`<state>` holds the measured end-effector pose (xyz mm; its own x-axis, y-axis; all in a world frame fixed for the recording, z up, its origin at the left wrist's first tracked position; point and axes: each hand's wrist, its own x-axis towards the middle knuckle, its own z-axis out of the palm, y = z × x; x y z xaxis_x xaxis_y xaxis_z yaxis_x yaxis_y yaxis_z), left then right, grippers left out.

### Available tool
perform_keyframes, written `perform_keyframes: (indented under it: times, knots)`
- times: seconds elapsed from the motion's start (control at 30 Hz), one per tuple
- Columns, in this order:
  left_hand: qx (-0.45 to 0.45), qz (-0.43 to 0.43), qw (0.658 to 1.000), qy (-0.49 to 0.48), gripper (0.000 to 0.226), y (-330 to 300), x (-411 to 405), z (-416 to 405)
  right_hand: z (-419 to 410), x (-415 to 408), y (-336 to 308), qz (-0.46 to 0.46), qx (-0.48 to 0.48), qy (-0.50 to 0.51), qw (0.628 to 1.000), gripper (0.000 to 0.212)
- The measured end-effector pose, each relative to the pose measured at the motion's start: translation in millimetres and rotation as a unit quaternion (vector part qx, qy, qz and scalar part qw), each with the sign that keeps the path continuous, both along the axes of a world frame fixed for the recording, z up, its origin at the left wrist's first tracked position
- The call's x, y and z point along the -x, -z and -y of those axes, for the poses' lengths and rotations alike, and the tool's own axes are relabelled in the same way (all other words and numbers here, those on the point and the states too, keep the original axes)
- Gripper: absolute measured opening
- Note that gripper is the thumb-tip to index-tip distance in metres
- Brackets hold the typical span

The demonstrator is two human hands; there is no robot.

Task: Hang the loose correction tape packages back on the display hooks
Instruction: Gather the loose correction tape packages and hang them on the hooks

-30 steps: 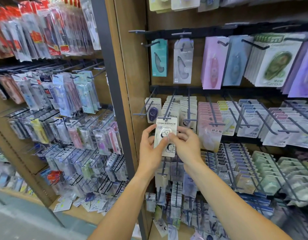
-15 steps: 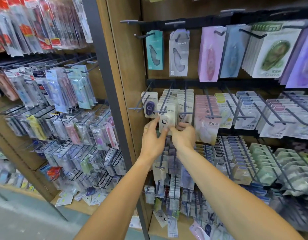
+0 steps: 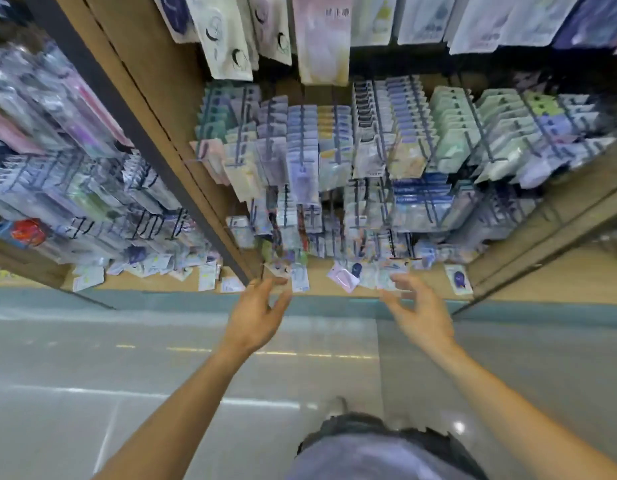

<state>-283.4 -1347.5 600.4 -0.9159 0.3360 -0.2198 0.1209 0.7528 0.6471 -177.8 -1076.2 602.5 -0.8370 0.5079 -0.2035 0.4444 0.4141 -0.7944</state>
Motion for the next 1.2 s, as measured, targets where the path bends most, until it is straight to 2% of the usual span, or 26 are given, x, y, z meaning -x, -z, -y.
perform_keyframes:
  times: [0.13,0.33,0.53,0.67,0.8,1.07,1.2]
  knots:
    - [0.097,0.084,0.992,0.019,0.037,56.8,-45.2,5.3,-31.5,-69.8,48.7,0.073,0.029,0.066,0.995,0.037]
    - [0.159,0.147,0.975,0.055,0.039,84.3,-73.9,-10.5,-61.8,-114.7,75.9,0.125,0.049,0.119,0.984,0.041]
    - [0.159,0.147,0.976,0.026,0.042,91.3,-57.7,-47.9,-81.2,-95.8,98.7,0.147,0.056,0.093,0.983,0.043]
    - [0.153,0.123,0.98,-0.009,0.047,126.7,-31.5,-73.8,-85.1,-54.7,134.6,0.108,0.043,0.058,0.992,0.043]
    - [0.162,0.077,0.983,-0.024,0.05,203.4,7.8,-97.2,-88.7,2.3,205.1,0.068,0.012,-0.013,0.998,0.046]
    - [0.156,0.039,0.985,-0.06,0.055,419.1,92.2,-119.6,-107.1,106.5,410.5,0.041,-0.071,-0.098,0.992,0.05]
    - [0.157,-0.006,0.985,-0.072,0.055,511.9,129.9,-127.7,-115.5,148.5,500.2,0.033,-0.125,-0.127,0.983,0.053]
